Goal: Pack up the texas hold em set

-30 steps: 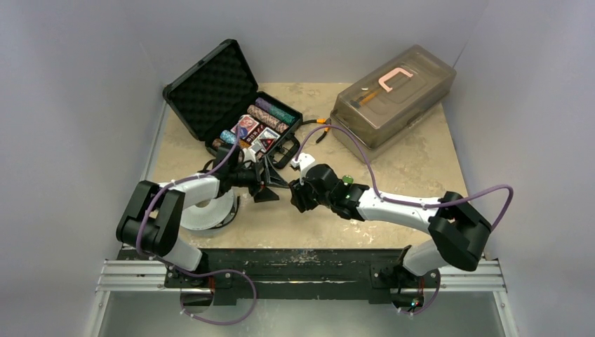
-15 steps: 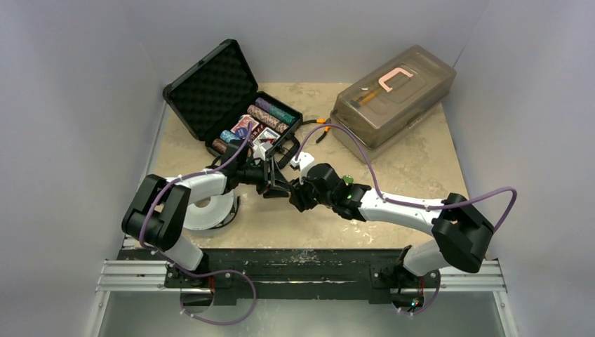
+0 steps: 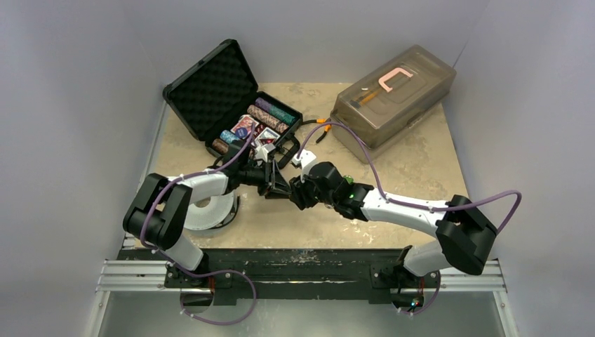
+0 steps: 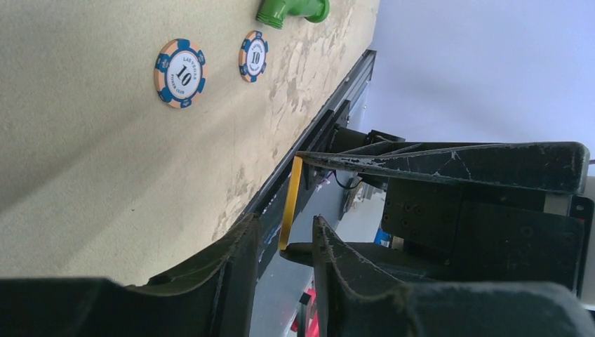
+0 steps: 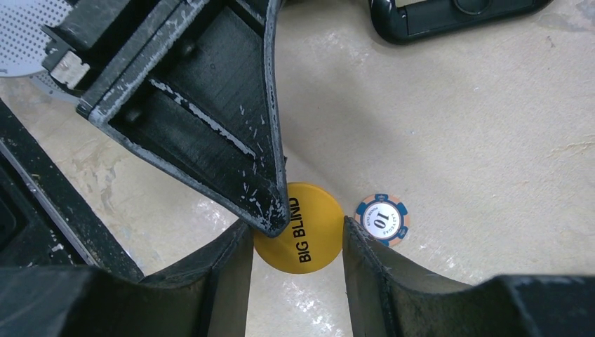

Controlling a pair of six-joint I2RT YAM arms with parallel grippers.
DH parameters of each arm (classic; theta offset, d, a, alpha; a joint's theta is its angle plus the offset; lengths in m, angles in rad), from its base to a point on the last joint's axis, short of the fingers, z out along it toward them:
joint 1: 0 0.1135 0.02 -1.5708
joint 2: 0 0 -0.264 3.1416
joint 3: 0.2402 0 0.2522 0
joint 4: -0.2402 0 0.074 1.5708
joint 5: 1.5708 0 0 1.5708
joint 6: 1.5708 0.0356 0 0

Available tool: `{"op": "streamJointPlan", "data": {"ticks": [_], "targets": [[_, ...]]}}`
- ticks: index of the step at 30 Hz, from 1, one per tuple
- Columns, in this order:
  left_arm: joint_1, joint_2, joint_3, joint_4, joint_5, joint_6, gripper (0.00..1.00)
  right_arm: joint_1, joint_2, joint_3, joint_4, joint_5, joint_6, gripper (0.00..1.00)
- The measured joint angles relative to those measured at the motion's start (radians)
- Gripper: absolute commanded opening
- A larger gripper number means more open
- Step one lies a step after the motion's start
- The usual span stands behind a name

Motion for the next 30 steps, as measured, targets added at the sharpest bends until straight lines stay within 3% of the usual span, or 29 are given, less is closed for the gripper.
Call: {"op": "streamJointPlan", "data": {"ticks": [4, 11, 12, 16, 19, 25, 30], "targets": [[-0.008, 0.003, 0.000, 0.019, 0.013, 0.000, 0.27, 0.000, -0.007, 0.000, 0.006, -0.002, 0.000, 0.24], [-0.015, 0.013, 0.001, 0.074, 0.019, -0.018, 0.00, -0.004, -0.007, 0.000, 0.016, -0.003, 0.000, 0.24], [-0.014, 0.013, 0.001, 0.073, 0.012, -0.018, 0.00, -0.006, -0.007, 0.000, 0.019, -0.003, 0.000, 0.29], [-0.015, 0.006, 0.004, 0.055, -0.006, -0.017, 0.00, -0.008, -0.007, 0.000, 0.026, -0.007, 0.002, 0.67], [-0.016, -0.022, 0.034, -0.042, -0.034, 0.016, 0.00, -0.008, -0.009, -0.001, 0.025, 0.005, 0.008, 0.86], [0.034, -0.122, 0.221, -0.356, -0.263, 0.129, 0.00, -0.010, -0.130, -0.059, -0.033, 0.057, 0.040, 0.96], [0.139, -0.167, 0.318, -0.426, -0.589, 0.124, 0.00, -0.013, -0.237, -0.103, -0.093, 0.110, 0.083, 0.99]]}}
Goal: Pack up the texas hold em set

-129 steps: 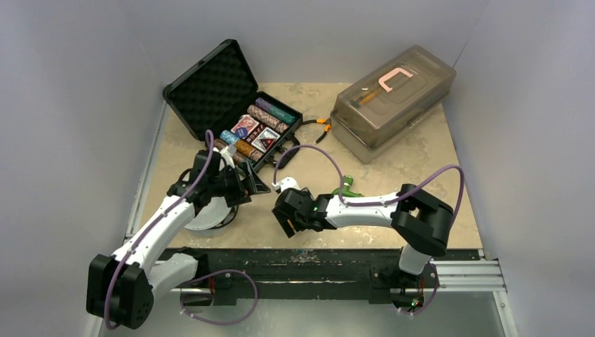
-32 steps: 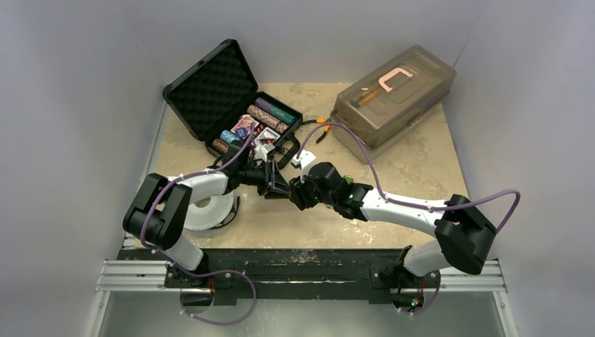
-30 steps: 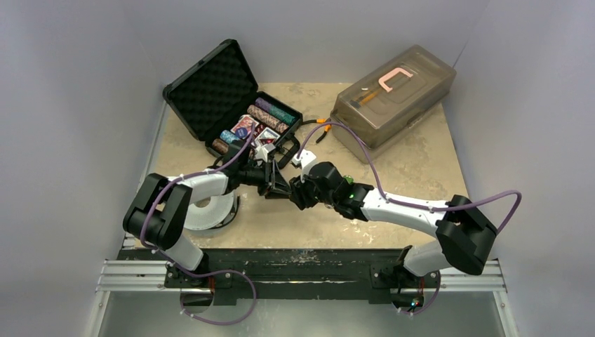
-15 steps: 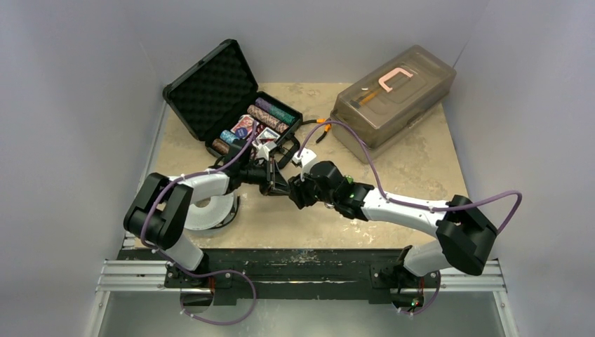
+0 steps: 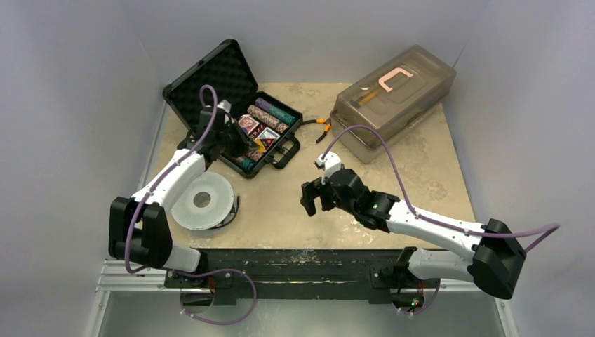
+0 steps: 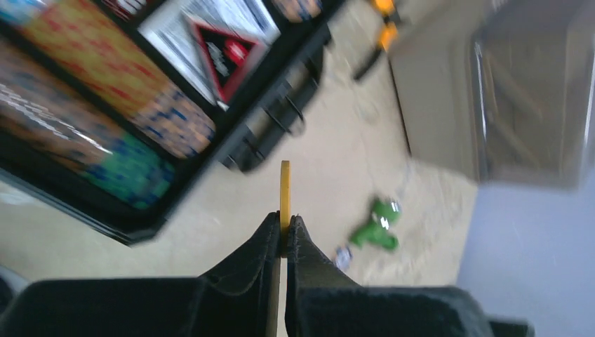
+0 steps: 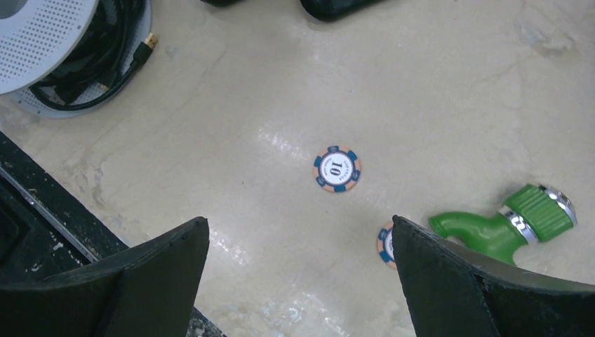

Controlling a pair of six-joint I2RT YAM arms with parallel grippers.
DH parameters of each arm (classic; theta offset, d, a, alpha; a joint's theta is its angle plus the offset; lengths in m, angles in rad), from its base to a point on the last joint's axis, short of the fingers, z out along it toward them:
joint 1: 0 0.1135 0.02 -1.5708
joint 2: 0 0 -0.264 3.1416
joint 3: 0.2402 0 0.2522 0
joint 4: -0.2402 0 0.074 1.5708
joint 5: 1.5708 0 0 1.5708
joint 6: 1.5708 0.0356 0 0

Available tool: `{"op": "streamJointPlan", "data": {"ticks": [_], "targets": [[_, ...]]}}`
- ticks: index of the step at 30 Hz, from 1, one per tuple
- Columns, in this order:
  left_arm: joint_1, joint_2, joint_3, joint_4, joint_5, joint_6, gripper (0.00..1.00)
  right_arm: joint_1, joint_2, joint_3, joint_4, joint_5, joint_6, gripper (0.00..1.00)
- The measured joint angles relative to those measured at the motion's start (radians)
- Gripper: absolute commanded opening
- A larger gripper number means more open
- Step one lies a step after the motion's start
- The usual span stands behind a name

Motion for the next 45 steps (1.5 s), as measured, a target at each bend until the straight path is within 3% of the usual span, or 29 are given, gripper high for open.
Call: {"op": "streamJointPlan", "data": {"ticks": [6, 10, 16, 35, 40, 45], "targets": [[0.069, 0.124, 0.070, 0.092, -0.302, -0.061, 0.00, -0.014, -0.068, -0.051, -0.045, 0.009, 0.035, 0.99], [0.076, 0.266, 0.139, 0.187, -0.382, -0.067, 0.00, -0.020, -0.073, -0.060, -0.053, 0.008, 0.044, 0.99], [0.088, 0.421, 0.277, 0.166, -0.444, -0.100, 0.00, -0.028, -0.074, -0.064, -0.059, 0.003, 0.048, 0.99], [0.142, 0.534, 0.328, 0.131, -0.462, -0.257, 0.00, -0.058, -0.074, -0.080, -0.060, -0.005, 0.049, 0.99], [0.142, 0.543, 0.346, 0.105, -0.454, -0.266, 0.26, -0.058, -0.074, -0.080, -0.060, -0.008, 0.052, 0.99], [0.142, 0.543, 0.346, 0.058, -0.452, -0.264, 0.42, -0.058, -0.073, -0.080, -0.060, -0.020, 0.056, 0.99]]}}
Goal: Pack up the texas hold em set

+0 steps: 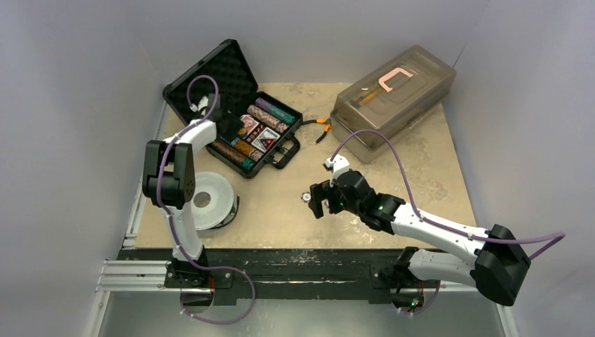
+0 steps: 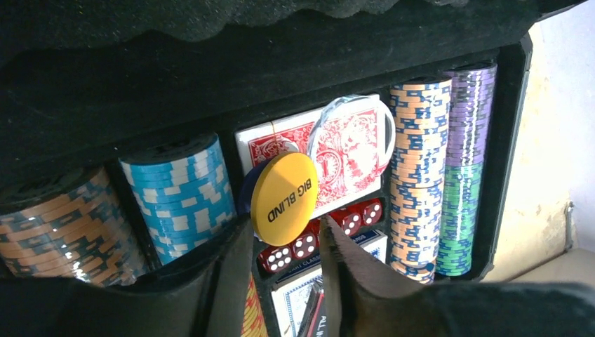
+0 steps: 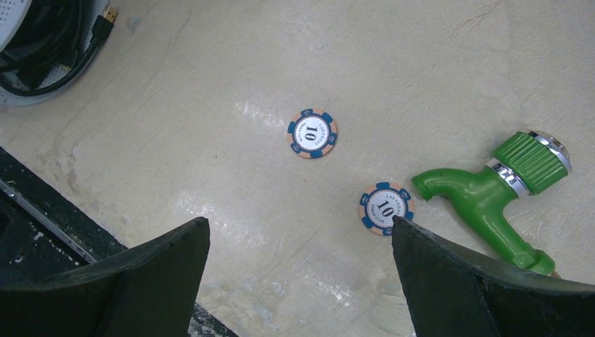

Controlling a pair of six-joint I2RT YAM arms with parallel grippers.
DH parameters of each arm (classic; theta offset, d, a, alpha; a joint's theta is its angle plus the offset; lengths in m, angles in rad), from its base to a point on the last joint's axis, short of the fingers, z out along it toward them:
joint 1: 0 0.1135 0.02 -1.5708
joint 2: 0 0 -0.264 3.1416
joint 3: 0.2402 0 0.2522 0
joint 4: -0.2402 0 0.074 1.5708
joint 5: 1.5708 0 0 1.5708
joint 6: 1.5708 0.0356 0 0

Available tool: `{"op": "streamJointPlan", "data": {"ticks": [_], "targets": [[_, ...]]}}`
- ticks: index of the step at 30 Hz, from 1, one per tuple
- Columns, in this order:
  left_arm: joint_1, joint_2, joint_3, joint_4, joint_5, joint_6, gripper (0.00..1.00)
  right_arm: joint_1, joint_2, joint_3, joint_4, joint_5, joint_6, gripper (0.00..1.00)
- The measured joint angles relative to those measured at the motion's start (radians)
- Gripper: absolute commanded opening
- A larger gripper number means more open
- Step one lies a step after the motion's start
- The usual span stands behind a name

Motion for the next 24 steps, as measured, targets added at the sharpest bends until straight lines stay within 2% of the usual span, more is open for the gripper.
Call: {"op": "streamJointPlan", "data": {"ticks": [7, 11, 15, 19, 24], "targets": [[-0.001, -0.026, 0.002, -0.020, 0.029, 0.034, 0.53, 0.000, 0.004, 0.000, -0.012, -0.009, 0.013, 0.99], [-0.001, -0.087, 0.002, -0.097, 0.036, 0.079, 0.60, 0.000, 0.025, 0.009, -0.054, 0.010, 0.023, 0.99], [0.002, -0.180, -0.013, -0.159, 0.050, 0.116, 0.63, -0.002, 0.062, 0.042, -0.112, 0.043, 0.024, 0.99], [0.012, -0.336, -0.102, -0.163, 0.108, 0.143, 0.73, -0.019, 0.105, 0.085, -0.164, 0.070, 0.024, 0.98], [-0.007, -0.551, -0.320, -0.089, 0.296, 0.163, 0.82, -0.077, 0.196, 0.124, -0.182, 0.061, 0.042, 0.91]]}}
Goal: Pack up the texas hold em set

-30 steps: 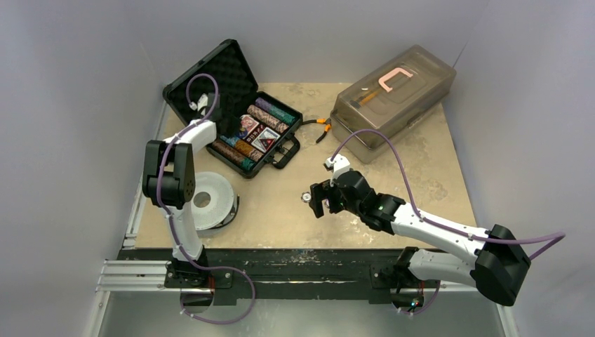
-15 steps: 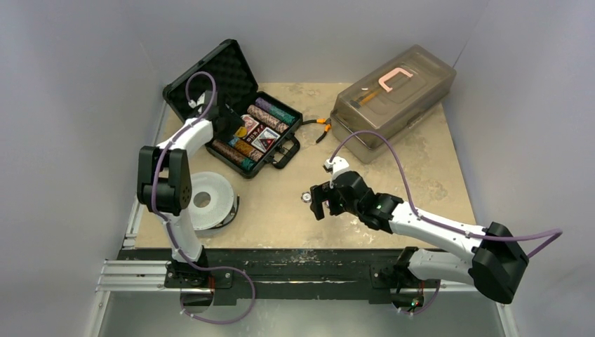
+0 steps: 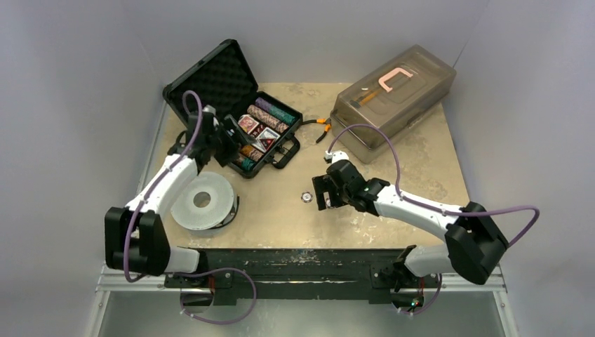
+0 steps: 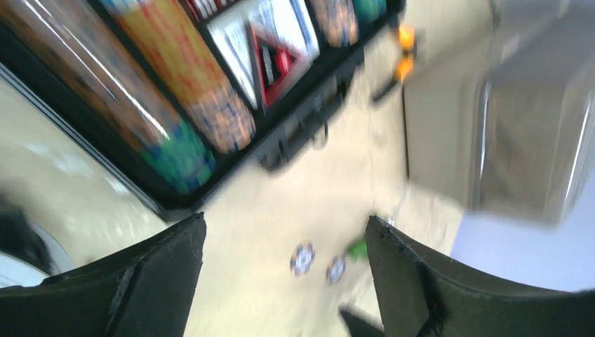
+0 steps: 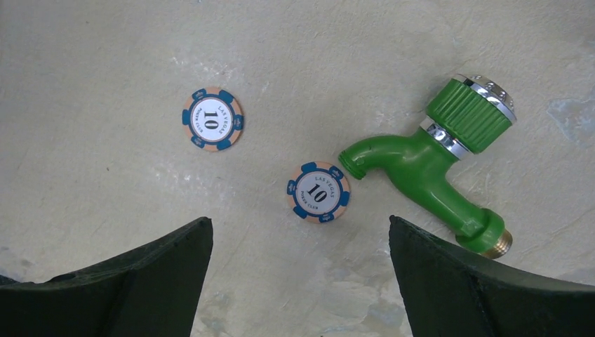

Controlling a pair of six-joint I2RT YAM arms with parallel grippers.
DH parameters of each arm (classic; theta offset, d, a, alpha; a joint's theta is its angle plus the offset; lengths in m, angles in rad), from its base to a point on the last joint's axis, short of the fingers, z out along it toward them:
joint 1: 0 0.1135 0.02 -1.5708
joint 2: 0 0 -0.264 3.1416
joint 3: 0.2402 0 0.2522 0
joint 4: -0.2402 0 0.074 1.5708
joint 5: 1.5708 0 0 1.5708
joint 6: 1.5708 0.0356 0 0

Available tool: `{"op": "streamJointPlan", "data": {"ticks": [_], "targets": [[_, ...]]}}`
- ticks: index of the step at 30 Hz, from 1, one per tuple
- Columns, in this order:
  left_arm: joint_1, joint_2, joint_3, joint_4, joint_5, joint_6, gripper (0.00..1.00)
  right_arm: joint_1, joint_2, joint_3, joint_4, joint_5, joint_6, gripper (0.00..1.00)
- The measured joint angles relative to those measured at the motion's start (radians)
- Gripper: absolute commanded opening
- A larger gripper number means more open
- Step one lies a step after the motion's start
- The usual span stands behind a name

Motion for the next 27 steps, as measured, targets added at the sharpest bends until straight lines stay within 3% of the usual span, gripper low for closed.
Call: {"op": "streamJointPlan", "data": {"ticks": [6, 12, 20, 27], "targets": [[-0.220, -0.178, -0.288, 0.066, 0.167, 0.024, 0.83, -0.013, 0.120, 0.038, 0.006, -0.026, 0.050, 0.80], [-0.404, -0.351, -0.493, 0.114, 0.204, 0.011, 0.84, -0.013, 0.207, 0.066, 0.003, -0.009, 0.076, 0.63], [-0.419, -0.393, -0.478, 0.087, 0.169, 0.051, 0.84, -0.013, 0.211, 0.067, -0.008, 0.040, 0.102, 0.61], [-0.419, -0.400, -0.447, 0.087, 0.170, 0.066, 0.84, -0.013, 0.226, 0.053, 0.018, 0.055, 0.112, 0.54]]}}
